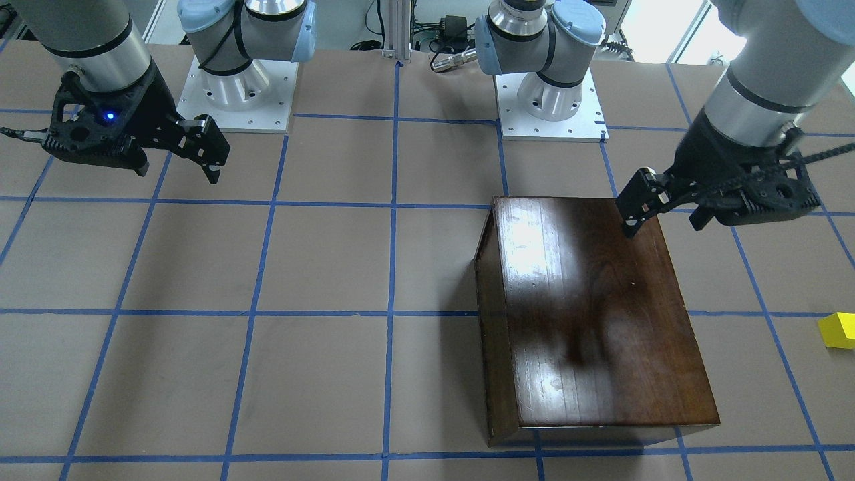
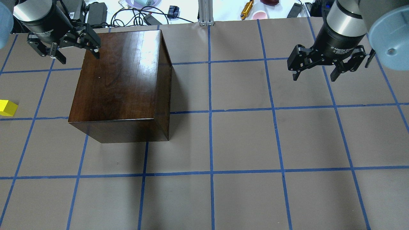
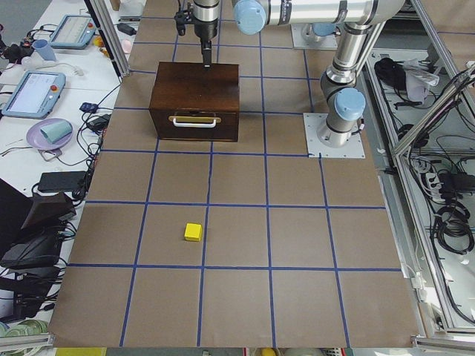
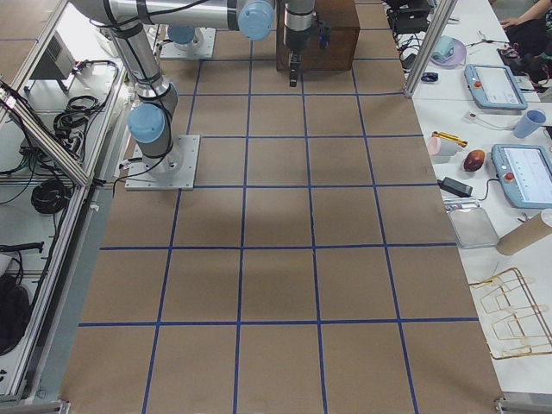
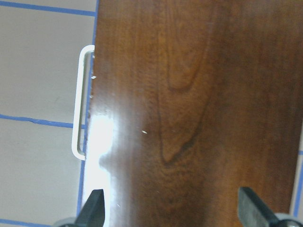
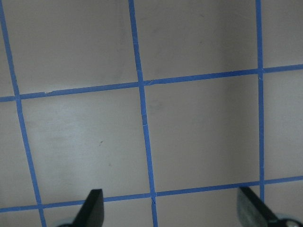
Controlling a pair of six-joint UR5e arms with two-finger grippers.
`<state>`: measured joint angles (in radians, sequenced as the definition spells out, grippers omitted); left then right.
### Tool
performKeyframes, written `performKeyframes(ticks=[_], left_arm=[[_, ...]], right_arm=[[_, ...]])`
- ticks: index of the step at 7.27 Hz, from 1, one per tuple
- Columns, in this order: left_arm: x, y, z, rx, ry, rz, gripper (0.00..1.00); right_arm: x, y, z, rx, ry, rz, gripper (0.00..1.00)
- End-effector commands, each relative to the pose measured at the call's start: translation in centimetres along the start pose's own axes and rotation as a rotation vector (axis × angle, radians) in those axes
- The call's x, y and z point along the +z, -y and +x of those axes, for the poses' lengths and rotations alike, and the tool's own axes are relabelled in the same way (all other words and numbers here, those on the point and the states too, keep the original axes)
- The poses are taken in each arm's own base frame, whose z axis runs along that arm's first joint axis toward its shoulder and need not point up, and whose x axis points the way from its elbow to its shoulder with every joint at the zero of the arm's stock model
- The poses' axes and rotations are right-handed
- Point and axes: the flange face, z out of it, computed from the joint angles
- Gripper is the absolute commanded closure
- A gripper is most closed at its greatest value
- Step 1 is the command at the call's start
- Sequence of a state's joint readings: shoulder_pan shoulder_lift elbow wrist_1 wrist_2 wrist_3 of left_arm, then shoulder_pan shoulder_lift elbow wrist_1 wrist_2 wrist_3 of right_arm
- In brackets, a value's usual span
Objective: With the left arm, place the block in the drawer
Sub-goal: 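Move the left gripper down beside the cabinet toward the white drawer handle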
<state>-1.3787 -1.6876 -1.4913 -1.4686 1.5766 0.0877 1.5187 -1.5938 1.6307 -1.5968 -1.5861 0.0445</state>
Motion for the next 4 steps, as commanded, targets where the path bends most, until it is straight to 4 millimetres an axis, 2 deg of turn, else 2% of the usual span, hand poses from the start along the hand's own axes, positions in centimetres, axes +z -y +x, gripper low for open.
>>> performKeyframes(ticks=[1, 2, 4], left_arm=[[3.4, 2.2, -6.4, 0.119, -0.001, -0.027, 0.0], [4.3, 2.9, -9.4, 0.143, -0.002, -0.029, 0.0], [6.1, 3.7, -13.9, 0.18, -0.011, -0.034, 0.0]], right_arm=[[0.0, 0.0, 0.0, 0.0, 0.0, 0.0, 0.0], [0.0, 0.0, 0.0, 0.0, 0.0, 0.0, 0.0], [0.0, 0.0, 0.0, 0.0, -0.002, 0.0, 0.0]])
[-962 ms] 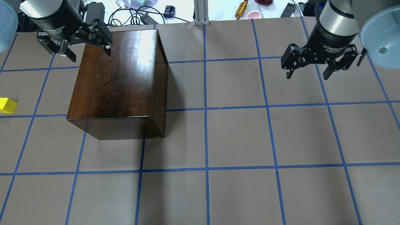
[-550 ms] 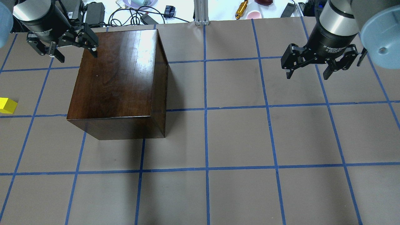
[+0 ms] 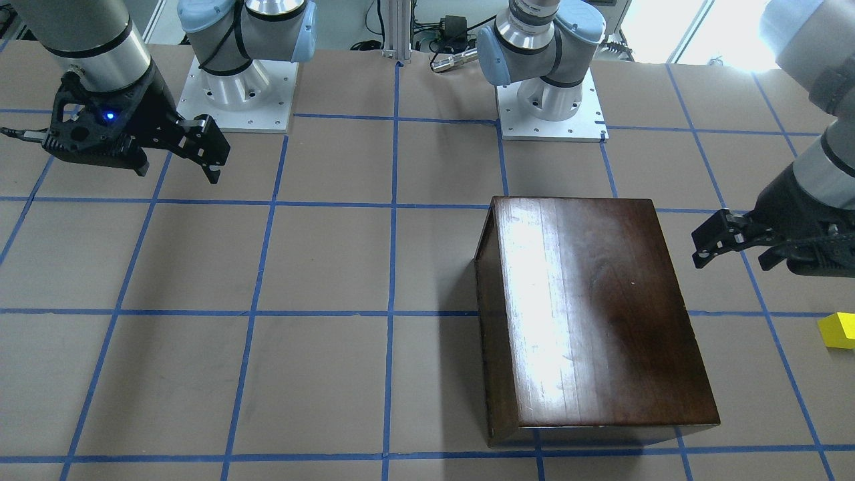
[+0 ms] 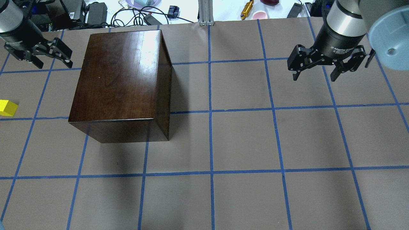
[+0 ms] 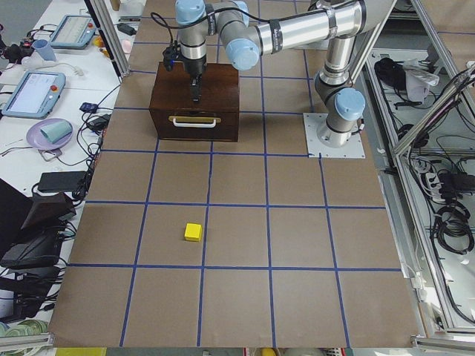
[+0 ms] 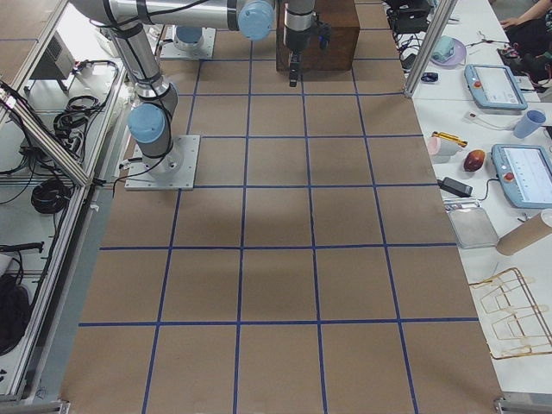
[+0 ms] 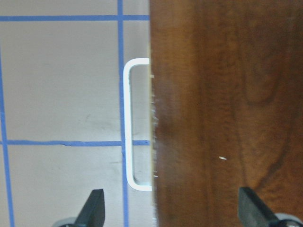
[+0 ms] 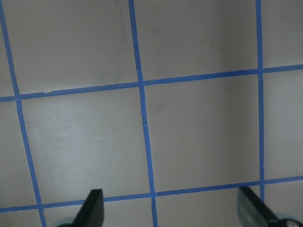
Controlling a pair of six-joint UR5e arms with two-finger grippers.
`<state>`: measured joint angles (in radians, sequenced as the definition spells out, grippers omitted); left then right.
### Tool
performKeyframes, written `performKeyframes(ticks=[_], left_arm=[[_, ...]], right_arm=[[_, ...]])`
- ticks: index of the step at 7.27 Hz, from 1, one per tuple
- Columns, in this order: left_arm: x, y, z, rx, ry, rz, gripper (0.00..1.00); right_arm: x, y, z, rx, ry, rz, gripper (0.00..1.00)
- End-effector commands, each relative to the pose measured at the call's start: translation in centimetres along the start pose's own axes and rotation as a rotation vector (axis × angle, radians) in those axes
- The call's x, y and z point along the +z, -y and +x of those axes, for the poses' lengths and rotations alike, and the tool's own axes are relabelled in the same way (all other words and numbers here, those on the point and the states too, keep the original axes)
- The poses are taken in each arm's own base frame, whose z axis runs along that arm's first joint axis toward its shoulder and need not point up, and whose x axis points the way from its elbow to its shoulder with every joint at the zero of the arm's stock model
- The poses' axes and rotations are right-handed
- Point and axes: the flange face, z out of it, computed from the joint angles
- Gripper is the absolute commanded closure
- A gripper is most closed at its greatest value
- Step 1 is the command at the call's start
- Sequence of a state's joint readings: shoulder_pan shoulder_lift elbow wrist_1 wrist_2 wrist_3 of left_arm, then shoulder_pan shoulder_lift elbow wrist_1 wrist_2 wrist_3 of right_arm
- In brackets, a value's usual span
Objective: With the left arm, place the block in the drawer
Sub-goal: 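Move the left gripper down beside the cabinet toward the white drawer handle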
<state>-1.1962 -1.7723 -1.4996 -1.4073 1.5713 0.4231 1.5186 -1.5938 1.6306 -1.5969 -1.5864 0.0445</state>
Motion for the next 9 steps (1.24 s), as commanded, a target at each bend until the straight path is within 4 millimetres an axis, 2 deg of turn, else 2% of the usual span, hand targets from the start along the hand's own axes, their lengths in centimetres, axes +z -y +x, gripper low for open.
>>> performKeyframes(ticks=[1, 2, 4, 6, 7, 9], left_arm=[[2.2, -0.1, -5.5, 0.033, -0.02, -0.009, 0.0], [3.1, -0.1, -7.0, 0.018, -0.068, 0.005, 0.0], [5.0, 0.2, -8.6, 0.005, -0.162, 0.027, 0.0], [7.9, 0.6, -10.1, 0.014, -0.265, 0.036, 0.0], [9.4, 0.9, -10.2, -0.001, -0.322, 0.04, 0.0], [12.3, 0.4, -9.5, -0.015, -0.389, 0.028, 0.0]], right_arm=[[0.0, 0.0, 0.0, 0.0, 0.0, 0.0, 0.0], [0.0, 0.0, 0.0, 0.0, 0.0, 0.0, 0.0], [0.0, 0.0, 0.0, 0.0, 0.0, 0.0, 0.0], [0.0, 0.0, 0.0, 0.0, 0.0, 0.0, 0.0], [0.0, 0.0, 0.0, 0.0, 0.0, 0.0, 0.0], [0.0, 0.0, 0.0, 0.0, 0.0, 0.0, 0.0]])
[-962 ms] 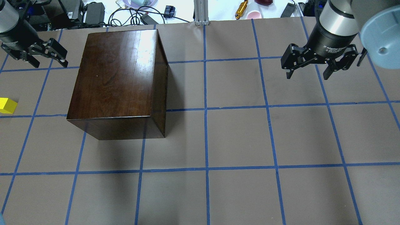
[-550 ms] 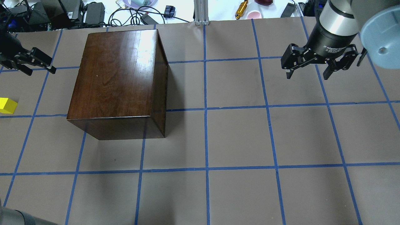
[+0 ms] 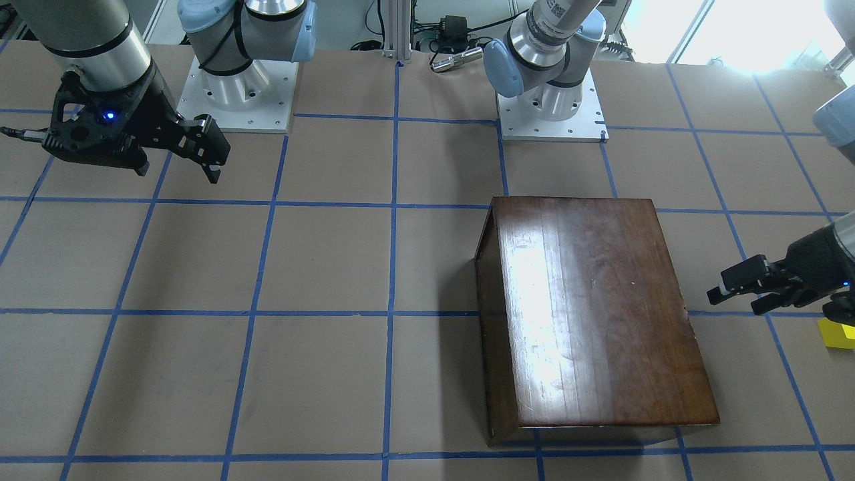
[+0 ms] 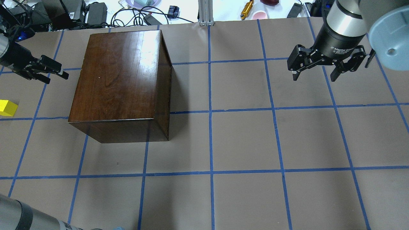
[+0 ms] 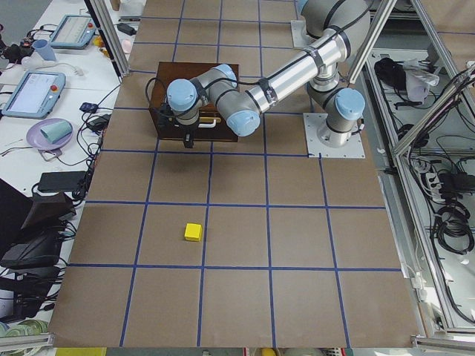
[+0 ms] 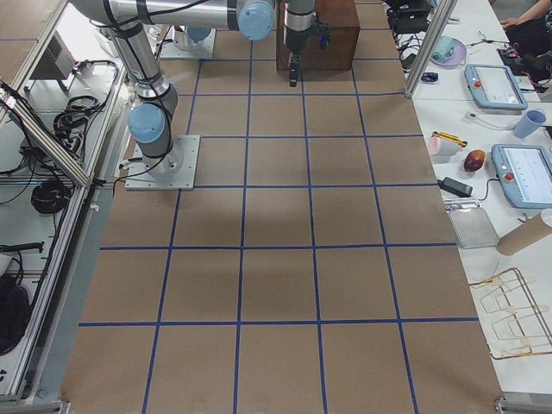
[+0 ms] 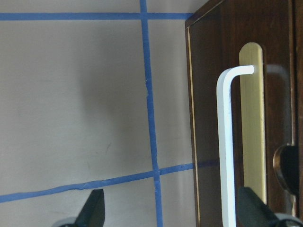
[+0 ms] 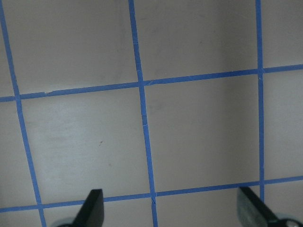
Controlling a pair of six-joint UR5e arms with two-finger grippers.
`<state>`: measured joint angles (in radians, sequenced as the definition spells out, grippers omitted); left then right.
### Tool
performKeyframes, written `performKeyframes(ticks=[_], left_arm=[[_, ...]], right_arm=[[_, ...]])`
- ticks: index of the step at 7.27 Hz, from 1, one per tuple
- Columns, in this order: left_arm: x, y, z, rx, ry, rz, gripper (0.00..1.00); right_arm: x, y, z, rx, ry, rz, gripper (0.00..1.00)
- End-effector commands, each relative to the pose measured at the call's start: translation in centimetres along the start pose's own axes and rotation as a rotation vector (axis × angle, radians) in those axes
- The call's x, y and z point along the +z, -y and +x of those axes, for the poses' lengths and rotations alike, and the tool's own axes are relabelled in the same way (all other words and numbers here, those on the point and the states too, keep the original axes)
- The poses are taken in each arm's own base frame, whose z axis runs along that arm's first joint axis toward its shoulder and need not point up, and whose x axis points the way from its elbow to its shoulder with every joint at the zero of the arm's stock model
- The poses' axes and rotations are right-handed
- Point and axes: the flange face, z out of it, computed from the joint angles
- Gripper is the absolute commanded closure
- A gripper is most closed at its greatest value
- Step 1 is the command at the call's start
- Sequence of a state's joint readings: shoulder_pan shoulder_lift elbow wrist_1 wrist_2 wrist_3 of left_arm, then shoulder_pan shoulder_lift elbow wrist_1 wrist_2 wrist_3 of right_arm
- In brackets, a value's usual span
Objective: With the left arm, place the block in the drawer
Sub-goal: 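Hook the left gripper onto the white drawer handle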
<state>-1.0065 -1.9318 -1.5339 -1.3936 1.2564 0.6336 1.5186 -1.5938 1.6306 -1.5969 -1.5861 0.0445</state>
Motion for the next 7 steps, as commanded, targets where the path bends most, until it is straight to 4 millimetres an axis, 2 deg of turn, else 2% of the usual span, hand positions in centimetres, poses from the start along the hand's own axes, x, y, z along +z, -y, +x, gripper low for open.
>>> performKeyframes(ticks=[1, 7], left_arm=[[2.1, -0.2, -0.1, -0.014, -0.061, -0.002, 0.0], [5.8, -0.6, -0.9, -0.042, -0.117, -0.041, 0.0]], right_arm=[[0.0, 0.0, 0.0, 0.0, 0.0, 0.0, 0.0], [0.0, 0.0, 0.0, 0.0, 0.0, 0.0, 0.0]])
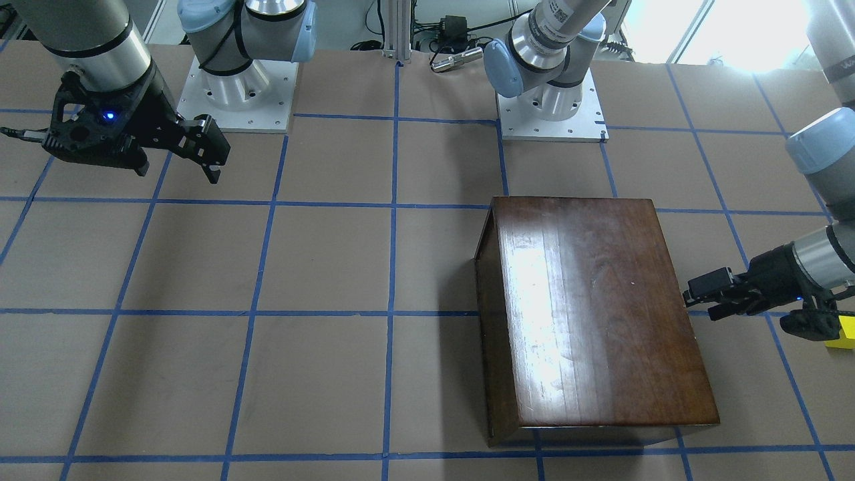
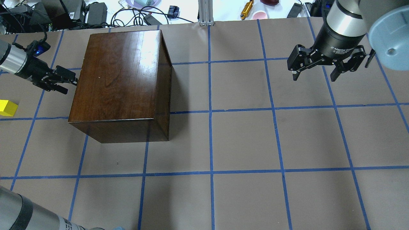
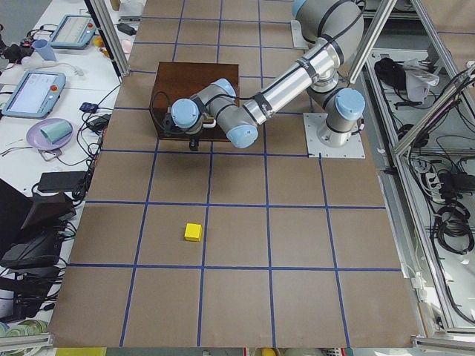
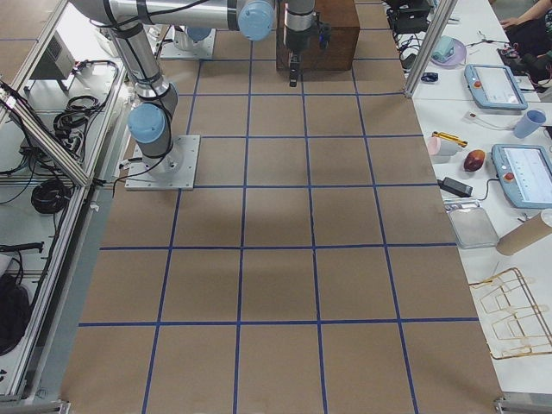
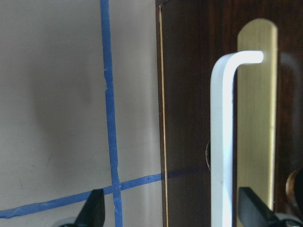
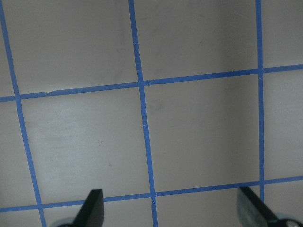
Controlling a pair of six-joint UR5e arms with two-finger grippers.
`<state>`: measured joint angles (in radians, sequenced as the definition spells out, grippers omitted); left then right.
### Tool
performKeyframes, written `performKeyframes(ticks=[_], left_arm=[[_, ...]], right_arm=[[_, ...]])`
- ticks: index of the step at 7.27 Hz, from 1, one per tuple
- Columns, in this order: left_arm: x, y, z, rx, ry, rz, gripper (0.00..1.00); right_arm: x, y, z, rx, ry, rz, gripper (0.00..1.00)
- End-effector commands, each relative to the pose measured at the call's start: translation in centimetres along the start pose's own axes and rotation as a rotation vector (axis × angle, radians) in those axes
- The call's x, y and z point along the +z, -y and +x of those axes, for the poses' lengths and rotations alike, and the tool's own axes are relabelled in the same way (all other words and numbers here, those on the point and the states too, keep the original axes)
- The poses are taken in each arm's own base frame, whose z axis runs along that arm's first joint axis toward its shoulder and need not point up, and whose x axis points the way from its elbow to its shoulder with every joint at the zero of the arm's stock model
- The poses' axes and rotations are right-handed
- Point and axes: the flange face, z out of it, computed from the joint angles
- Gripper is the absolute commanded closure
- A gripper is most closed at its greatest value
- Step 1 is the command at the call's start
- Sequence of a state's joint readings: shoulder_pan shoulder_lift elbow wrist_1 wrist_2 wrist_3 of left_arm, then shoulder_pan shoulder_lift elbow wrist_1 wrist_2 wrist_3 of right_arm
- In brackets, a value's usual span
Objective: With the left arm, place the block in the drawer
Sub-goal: 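Hook the left gripper onto the white drawer handle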
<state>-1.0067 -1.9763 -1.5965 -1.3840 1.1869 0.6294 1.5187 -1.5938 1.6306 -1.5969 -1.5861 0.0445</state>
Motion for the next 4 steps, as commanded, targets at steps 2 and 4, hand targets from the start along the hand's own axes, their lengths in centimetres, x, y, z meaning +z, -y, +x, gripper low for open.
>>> performKeyframes(ticks=[2, 4], left_arm=[[0.71, 0.03, -0.42, -0.004, -0.006, -0.009, 0.0], [0.74, 0.09, -0.49, -0.001, -0.002, -0.006, 0.15]], right_arm=[[0.0, 0.0, 0.02, 0.0, -0.002, 0.0, 0.0], [0.0, 0.0, 0.0, 0.0, 0.0, 0.0, 0.0]])
